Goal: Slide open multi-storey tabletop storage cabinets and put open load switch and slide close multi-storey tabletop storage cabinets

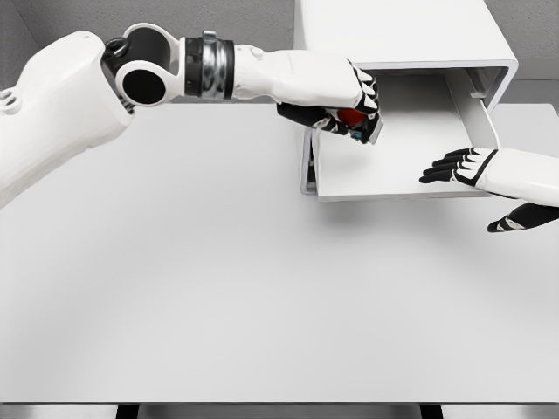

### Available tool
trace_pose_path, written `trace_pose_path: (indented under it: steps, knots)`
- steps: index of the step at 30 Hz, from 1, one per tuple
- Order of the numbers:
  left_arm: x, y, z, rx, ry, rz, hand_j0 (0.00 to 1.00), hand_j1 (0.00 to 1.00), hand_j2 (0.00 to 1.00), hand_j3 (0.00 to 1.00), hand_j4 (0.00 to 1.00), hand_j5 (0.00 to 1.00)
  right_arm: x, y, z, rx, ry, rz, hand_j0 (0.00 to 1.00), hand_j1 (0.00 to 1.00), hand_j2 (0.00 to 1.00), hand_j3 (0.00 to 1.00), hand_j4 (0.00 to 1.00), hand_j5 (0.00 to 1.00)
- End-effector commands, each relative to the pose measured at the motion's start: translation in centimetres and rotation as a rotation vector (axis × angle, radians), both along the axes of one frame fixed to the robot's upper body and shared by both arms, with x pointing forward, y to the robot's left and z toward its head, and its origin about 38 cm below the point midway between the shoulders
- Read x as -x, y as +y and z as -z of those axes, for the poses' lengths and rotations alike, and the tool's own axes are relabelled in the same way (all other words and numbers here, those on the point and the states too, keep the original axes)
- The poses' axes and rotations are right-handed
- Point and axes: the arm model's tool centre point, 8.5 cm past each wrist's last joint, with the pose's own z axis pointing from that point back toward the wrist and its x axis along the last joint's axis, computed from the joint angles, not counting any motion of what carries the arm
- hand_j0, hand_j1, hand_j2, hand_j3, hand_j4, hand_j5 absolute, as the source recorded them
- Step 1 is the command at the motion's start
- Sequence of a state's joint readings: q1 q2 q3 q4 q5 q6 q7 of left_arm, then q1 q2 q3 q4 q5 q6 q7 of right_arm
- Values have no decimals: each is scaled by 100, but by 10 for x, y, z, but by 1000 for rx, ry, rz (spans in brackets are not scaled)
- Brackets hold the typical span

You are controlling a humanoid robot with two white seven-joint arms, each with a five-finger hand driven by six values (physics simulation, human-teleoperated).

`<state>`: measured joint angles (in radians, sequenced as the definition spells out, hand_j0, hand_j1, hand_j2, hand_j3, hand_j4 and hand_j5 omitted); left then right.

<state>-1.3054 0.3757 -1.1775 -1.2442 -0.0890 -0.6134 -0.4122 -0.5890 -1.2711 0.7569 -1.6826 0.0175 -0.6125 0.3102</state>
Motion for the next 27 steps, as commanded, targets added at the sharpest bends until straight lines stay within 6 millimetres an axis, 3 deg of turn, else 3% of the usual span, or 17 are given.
trace_pose_path:
  steps: [1, 6, 16, 17, 18, 24, 27]
  knots:
    - [-2, 0, 0, 5, 6, -8, 45, 45, 45, 45, 45, 45, 0, -1, -1, -5, 1, 4, 100, 100, 100, 100, 100, 100]
    - [1, -7, 0, 8, 8, 8, 45, 45, 45, 45, 45, 45, 0, -1, -1, -4, 1, 5, 100, 100, 100, 100, 100, 100]
    - [-3, -4, 2, 1, 6, -6, 47, 47, 47, 47, 47, 47, 0, -1, -1, -4, 1, 5, 100, 100, 100, 100, 100, 100]
    - [-3, -4, 2, 2, 5, -6, 59, 59, 59, 59, 59, 59, 0, -1, -1, -5, 1, 4, 100, 100, 100, 100, 100, 100]
    - [-3, -4, 1, 4, 5, -7, 100, 100, 100, 100, 100, 100, 0, -1, -1, -5, 1, 4, 100, 100, 100, 100, 100, 100]
    - [-2, -5, -4, 25, 1, -2, 100, 100, 100, 100, 100, 100, 0, 0, 0, -6, 3, 3, 100, 100, 100, 100, 100, 100]
    - [13, -13, -12, 55, -3, 50, 100, 100, 100, 100, 100, 100, 0, 0, 0, -6, 3, 3, 100, 100, 100, 100, 100, 100]
